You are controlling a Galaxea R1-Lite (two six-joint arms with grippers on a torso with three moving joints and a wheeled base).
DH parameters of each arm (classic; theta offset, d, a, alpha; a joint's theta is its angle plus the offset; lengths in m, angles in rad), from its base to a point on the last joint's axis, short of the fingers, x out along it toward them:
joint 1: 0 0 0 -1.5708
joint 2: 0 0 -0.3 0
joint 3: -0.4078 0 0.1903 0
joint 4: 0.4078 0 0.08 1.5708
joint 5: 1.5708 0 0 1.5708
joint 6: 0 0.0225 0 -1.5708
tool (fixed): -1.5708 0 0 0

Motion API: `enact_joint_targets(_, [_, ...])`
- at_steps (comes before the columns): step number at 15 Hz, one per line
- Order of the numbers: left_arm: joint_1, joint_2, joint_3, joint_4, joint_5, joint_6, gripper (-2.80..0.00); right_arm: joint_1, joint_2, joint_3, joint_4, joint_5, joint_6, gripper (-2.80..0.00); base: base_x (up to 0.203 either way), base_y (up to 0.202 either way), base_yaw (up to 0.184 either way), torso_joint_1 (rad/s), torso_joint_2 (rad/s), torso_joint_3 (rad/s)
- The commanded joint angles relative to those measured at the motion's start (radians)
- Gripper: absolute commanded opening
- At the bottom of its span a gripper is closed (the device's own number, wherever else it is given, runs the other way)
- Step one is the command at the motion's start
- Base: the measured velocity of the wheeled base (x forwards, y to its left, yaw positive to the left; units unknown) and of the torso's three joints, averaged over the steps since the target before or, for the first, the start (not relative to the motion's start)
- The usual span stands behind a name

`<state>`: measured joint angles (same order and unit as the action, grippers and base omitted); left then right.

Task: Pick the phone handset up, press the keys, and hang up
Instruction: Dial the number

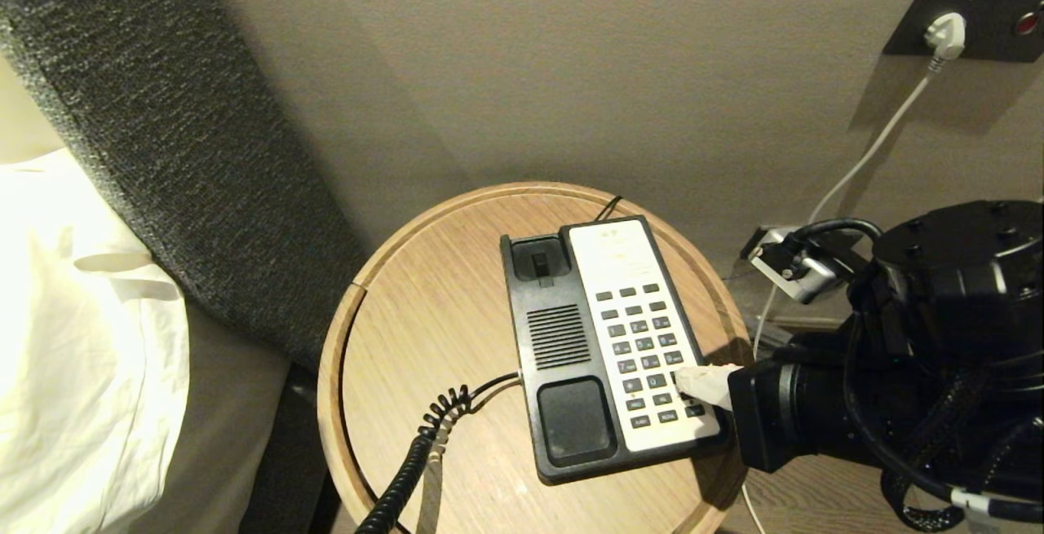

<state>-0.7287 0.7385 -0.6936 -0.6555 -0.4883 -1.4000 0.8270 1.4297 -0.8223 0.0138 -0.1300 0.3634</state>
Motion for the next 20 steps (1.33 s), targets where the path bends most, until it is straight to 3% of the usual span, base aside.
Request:
enact_joint_targets(1, [0.000, -0.002, 0.000, -0.003, -0.003, -0.008, -2.80, 0.001, -0.015, -0.003, 0.002, 0.001, 0.003, -2.80, 0.000, 0.000, 0.000, 0.000, 0.00, 0.000])
enact_joint_targets(20, [0.000, -0.005, 0.008, 0.001, -0.004, -0.008, -2.80, 0.029, -0.069, 0.060, 0.014, 0.001, 0.005, -2.80, 0.000, 0.000, 0.000, 0.000, 0.00, 0.000])
